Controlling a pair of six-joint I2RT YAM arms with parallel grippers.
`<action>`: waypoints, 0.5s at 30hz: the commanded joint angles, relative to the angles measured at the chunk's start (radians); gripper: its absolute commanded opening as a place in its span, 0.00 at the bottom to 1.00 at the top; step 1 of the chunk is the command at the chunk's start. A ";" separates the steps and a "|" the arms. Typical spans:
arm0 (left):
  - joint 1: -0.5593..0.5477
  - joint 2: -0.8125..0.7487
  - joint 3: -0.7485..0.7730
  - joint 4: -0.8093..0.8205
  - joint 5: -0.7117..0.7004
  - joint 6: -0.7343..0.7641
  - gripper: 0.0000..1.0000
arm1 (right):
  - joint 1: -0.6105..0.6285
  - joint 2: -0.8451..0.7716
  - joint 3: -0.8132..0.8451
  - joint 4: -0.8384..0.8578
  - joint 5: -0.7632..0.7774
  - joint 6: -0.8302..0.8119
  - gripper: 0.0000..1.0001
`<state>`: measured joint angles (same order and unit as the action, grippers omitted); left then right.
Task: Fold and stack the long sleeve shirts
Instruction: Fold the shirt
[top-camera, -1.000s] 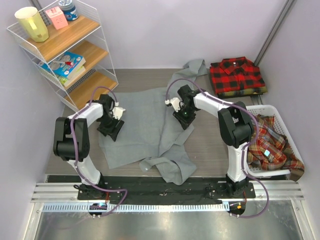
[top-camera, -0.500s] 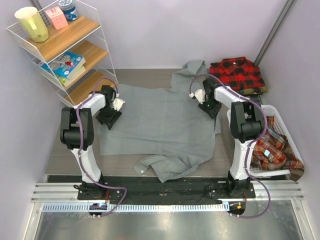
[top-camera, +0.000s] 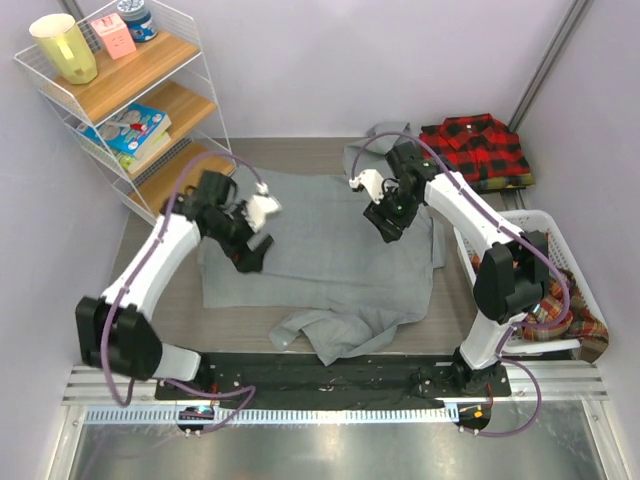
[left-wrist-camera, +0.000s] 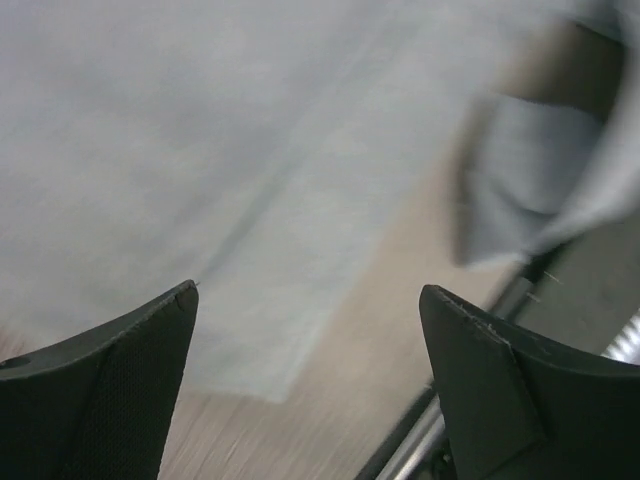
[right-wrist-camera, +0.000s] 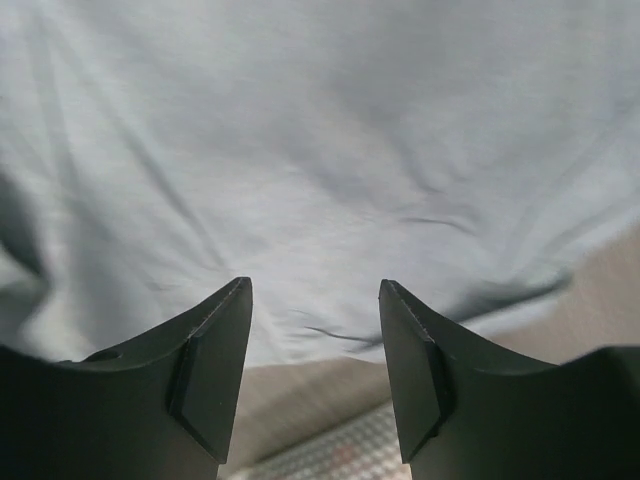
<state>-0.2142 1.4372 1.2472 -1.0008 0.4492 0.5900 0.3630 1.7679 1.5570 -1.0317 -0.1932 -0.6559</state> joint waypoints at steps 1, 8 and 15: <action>-0.253 -0.069 -0.144 -0.130 0.106 0.070 0.94 | -0.004 0.010 -0.060 -0.064 -0.221 0.120 0.58; -0.562 -0.044 -0.302 0.082 -0.119 -0.047 0.93 | -0.007 0.022 -0.181 -0.015 -0.275 0.185 0.50; -0.725 -0.035 -0.267 0.071 -0.107 -0.102 0.31 | -0.068 -0.002 -0.170 -0.017 -0.282 0.173 0.49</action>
<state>-0.9119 1.4372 0.9287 -0.9440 0.3298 0.5232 0.3447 1.8019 1.3411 -1.0534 -0.4339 -0.4915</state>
